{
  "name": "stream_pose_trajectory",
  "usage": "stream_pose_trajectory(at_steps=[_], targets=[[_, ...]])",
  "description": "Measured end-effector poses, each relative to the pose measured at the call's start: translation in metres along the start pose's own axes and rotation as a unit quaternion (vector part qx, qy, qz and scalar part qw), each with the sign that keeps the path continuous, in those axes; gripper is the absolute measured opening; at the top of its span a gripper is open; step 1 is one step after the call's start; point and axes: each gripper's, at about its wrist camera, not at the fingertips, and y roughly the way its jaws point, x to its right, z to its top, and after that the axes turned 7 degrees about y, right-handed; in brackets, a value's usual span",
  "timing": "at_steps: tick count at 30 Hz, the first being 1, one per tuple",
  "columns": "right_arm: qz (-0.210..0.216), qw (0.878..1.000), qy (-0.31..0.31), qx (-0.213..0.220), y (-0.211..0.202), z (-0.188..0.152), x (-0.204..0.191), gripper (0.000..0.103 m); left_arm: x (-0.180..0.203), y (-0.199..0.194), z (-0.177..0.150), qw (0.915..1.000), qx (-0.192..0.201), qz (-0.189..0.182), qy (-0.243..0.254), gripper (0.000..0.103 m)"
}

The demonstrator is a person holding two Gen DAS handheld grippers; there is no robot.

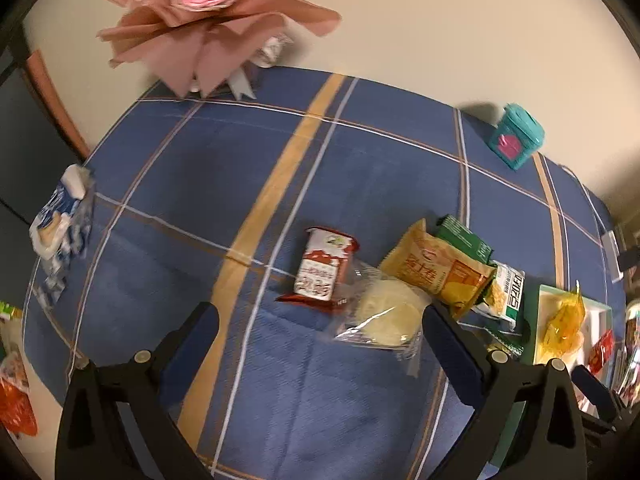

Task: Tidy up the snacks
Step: 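Lower the left tool onto the clear-wrapped bun while the right lowers onto the green cookie packet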

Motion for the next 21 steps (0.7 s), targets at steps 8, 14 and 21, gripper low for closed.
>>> stream_pose_trajectory(at_steps=[8,14,21], targets=[[-0.003,0.999,0.008,-0.042,0.03,-0.001,-0.007,0.103,0.025,0.027,0.007,0.9988,-0.027,-0.024,0.032,0.101],[0.006,0.998,0.008,-0.065,0.044,-0.004,-0.01,0.103,0.037,0.049,0.004,0.9973,-0.048,-0.038,0.042,0.101],[-0.005,0.998,-0.001,-0.065,0.052,-0.008,-0.014,0.101,0.048,0.057,-0.001,0.9958,-0.048,-0.058,0.052,0.089]])
